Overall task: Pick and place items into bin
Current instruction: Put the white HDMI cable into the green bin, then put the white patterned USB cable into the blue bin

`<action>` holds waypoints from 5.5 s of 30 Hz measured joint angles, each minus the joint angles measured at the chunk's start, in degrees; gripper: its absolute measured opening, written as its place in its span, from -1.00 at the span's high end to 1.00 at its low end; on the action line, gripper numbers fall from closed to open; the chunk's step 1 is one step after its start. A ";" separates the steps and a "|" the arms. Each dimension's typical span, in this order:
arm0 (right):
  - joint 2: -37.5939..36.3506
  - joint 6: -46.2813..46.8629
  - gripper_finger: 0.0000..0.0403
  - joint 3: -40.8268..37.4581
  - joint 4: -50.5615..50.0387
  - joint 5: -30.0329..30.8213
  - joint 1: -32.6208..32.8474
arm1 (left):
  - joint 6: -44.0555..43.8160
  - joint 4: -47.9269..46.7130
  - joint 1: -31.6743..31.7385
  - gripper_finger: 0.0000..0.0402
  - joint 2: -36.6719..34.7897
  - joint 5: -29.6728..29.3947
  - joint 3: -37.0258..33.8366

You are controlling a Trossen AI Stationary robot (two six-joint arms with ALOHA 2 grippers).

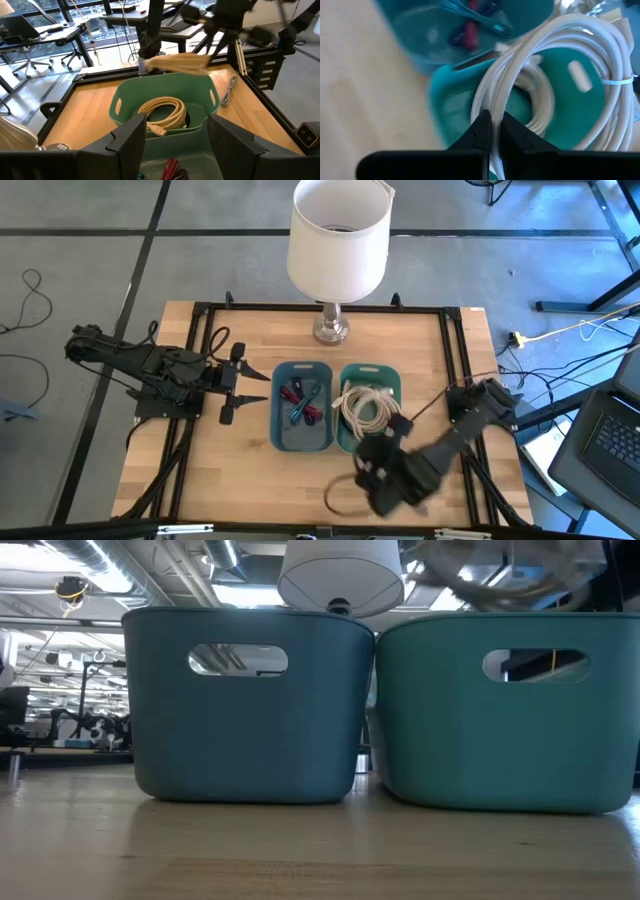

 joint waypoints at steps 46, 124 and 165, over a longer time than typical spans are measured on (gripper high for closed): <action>0.02 -25.52 0.31 -19.99 21.18 -20.16 -20.48 | -1.96 -5.13 -0.02 -0.02 0.02 0.02 0.02; 1.49 34.73 0.88 -31.33 26.87 -34.71 13.58 | -1.00 -3.39 0.00 -0.02 0.07 0.00 0.00; 0.44 -57.47 0.88 14.05 32.78 16.83 -6.99 | 5.59 36.21 0.52 -0.02 15.70 24.78 0.00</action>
